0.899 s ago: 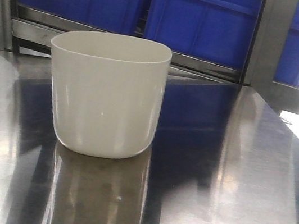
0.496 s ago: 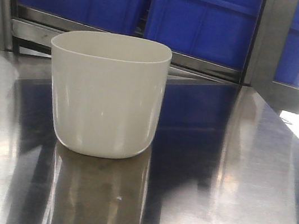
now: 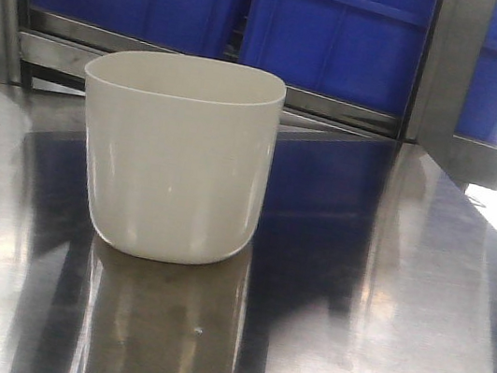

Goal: Move white bin to right shelf second layer

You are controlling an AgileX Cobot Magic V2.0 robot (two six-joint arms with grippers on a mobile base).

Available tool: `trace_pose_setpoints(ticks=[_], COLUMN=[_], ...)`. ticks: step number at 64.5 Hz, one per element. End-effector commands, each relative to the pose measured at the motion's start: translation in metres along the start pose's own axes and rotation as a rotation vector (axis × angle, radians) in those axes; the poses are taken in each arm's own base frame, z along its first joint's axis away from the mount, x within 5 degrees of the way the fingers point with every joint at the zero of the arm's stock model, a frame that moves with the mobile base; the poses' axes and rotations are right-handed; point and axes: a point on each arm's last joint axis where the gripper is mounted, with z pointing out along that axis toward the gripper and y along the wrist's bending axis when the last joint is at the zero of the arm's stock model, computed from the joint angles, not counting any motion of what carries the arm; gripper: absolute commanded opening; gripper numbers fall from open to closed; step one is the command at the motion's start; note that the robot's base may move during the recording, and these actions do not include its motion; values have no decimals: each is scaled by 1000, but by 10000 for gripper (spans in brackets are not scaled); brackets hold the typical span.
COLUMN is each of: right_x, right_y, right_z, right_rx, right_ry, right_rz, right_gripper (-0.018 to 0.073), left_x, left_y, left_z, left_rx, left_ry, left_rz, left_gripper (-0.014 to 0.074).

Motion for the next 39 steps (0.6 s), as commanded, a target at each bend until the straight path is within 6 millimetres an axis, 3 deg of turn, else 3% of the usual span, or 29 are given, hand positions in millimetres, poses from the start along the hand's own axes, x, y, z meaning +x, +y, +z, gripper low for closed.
trace_pose_setpoints(ticks=[1,15,25,30,39], right_x=[-27,-50,-82,-98,-110], right_y=[-1,-1,-2,-2,1], right_z=[-3,4,13,21,38], right_rx=[8,10,7,-2,-29], right_ry=[-121,-79,-23,23,138], right_rz=[-27,-64,-59,-16,93], right_gripper=[53,53,53,53,53], left_x=[4,4,4,4,4], left_y=[0,0,0,0,0], left_z=[0,0,0,0,0], left_rx=[-3,-3,-3,-3,-3], left_ry=[-61,-61,-61,-61,-61], left_rz=[-9,-9,-9,-9,-9], left_gripper=[85,85,85,85,85])
